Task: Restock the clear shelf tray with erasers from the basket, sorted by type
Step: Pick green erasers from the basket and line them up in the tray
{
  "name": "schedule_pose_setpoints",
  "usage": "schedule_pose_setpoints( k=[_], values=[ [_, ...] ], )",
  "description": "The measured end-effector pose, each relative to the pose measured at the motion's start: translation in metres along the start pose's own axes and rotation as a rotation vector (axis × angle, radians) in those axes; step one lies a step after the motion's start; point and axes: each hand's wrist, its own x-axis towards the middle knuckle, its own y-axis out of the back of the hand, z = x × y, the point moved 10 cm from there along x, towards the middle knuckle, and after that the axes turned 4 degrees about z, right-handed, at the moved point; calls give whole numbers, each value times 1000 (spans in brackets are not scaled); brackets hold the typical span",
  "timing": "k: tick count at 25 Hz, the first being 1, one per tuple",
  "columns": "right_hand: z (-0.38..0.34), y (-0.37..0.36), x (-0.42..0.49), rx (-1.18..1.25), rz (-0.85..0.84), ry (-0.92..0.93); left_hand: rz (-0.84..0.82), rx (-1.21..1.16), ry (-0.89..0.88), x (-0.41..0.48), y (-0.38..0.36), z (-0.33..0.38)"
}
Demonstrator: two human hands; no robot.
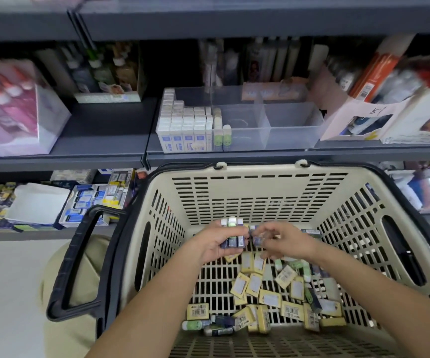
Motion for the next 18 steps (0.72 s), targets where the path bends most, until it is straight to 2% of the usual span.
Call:
schedule_pose_setpoints(
  k=[2,5,11,13,15,18],
  values=[
    [-24,17,-3,65,59,50,-2,92,-58,-6,-6,19],
    [-53,33,-7,19,148,127,6,149,-139,-15,-15,43],
    [-94,65,-16,525,228,175,88,121,-331,-44,-10,106],
    [-120,81,-15,491,265,236,83,125,-417,-56,-6,130],
    [-152,99,-10,356,316,328,111,120,-482,-67,3,150],
    [-195,132,6,149,507,391,124,37,-553,-78,15,173]
  ],
)
